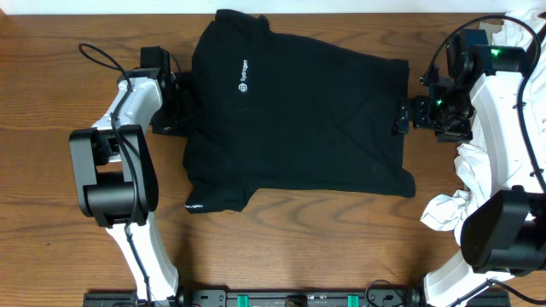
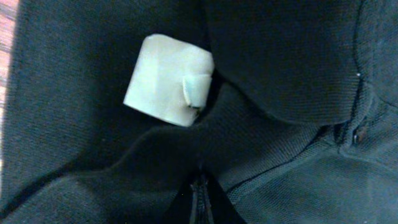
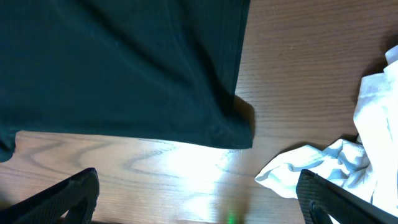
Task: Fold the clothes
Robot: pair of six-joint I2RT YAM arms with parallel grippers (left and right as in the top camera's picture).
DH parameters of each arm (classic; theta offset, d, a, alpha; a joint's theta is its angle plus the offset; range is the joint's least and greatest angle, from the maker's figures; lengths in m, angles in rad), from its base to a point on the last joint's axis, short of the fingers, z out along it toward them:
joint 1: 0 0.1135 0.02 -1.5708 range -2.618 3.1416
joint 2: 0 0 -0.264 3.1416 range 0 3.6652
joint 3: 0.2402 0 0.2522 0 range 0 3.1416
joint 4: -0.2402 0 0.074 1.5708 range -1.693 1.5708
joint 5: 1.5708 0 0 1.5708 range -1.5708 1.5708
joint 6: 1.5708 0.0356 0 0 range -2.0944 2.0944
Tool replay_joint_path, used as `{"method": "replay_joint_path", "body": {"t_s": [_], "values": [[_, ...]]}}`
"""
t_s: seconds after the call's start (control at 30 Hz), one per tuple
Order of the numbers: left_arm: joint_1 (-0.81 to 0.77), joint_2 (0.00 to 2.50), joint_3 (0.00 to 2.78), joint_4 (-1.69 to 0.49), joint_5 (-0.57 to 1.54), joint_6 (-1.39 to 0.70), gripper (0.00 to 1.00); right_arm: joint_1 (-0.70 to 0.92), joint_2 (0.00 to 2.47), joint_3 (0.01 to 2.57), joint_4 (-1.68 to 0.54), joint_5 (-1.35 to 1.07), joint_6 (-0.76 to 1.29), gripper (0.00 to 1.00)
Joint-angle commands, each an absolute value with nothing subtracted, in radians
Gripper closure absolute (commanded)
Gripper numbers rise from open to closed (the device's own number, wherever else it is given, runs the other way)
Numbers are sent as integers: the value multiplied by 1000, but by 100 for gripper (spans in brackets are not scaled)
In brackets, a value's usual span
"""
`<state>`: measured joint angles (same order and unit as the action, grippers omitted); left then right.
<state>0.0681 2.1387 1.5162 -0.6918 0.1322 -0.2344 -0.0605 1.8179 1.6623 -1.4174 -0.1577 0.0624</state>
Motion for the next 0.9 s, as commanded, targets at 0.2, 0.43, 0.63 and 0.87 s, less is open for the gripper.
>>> {"method": "replay_joint_path", "body": {"t_s": [0.2, 0.43, 0.63, 0.87], "values": [[86, 2224, 1488, -733, -20, -242, 94, -58, 1814, 1674, -1417, -162, 47, 1], [134, 2229, 1488, -783, -20, -294, 94, -58, 1814, 1674, -1417, -162, 47, 1], [162, 2229, 1488, -801, -19, -309, 94, -58, 1814, 1674, -1417, -162, 47, 1], [158, 2229, 1488, -800, -8, -326, 94, -58, 1814, 1674, -1417, -162, 47, 1]]}}
